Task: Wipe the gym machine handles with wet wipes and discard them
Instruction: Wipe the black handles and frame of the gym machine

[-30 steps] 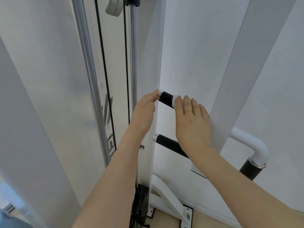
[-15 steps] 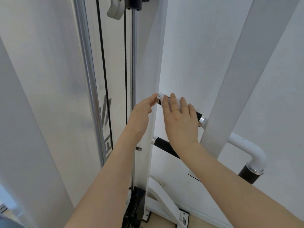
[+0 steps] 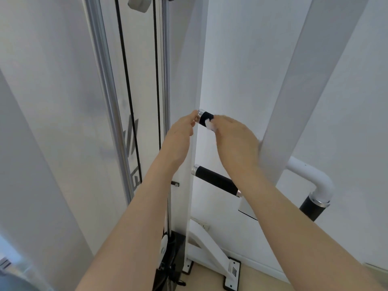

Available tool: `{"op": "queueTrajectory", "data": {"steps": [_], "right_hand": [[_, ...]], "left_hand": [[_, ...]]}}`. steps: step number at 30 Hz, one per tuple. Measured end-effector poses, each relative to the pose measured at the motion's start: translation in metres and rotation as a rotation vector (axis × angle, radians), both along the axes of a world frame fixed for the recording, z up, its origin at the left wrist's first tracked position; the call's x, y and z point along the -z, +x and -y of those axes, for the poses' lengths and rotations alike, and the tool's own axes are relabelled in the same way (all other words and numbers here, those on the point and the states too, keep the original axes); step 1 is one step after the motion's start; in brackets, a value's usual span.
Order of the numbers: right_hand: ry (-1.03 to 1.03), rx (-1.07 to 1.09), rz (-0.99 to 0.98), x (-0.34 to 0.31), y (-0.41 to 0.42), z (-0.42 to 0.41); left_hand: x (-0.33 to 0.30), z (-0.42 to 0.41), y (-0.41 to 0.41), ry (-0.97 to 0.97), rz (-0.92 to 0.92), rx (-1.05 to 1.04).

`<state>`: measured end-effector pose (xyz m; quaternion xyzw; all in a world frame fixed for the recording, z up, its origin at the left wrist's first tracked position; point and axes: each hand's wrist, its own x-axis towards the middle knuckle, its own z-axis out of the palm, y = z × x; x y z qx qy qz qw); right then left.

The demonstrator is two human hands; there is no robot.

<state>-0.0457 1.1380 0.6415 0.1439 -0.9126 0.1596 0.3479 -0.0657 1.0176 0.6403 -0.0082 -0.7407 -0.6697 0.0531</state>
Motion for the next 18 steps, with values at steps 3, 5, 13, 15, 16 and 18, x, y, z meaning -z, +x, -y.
{"op": "queueTrajectory", "data": {"steps": [3, 5, 13, 15, 16, 18], "right_hand": [[-0.598, -0.235, 0.067, 0.017, 0.03, -0.003], [-0.948, -0.362, 0.337, 0.031, 0.036, 0.005], [-2.46, -0.541, 0.698, 0.032, -0.01, 0.03], [-2.811, -0.709, 0.435, 0.032, -0.014, 0.022], [-2.865, -0.79, 0.454, 0.026, -0.005, 0.017], [-2.662, -0.932, 0.529, 0.026, 0.009, 0.013]], "left_hand": [[0.004, 0.002, 0.001, 0.025, 0.006, 0.0], [0.004, 0.003, 0.002, 0.025, -0.002, 0.006], [0.006, 0.005, 0.001, -0.177, -0.119, 0.018], [0.004, 0.004, 0.0, -0.205, -0.108, -0.006], [0.003, 0.004, -0.001, -0.196, -0.109, -0.009], [0.006, 0.004, 0.0, -0.146, -0.126, 0.008]]}}
